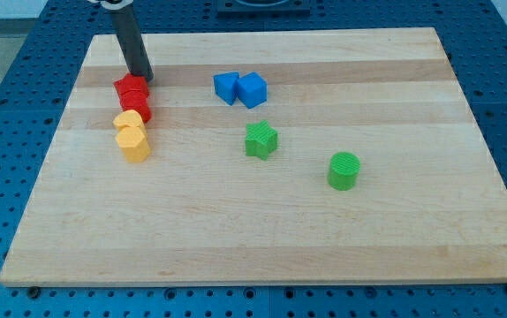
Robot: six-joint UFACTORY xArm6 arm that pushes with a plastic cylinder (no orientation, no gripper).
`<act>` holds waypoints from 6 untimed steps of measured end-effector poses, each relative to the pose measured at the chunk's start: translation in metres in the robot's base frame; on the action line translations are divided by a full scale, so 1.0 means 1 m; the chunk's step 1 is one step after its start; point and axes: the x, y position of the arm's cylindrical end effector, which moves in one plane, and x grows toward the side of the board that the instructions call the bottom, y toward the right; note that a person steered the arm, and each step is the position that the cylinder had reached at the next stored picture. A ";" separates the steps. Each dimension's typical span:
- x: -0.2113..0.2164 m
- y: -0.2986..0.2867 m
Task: Nudge the blue triangle and blue cube down a bit
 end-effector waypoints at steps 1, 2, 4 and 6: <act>0.000 0.000; -0.023 0.003; -0.015 0.061; 0.004 0.130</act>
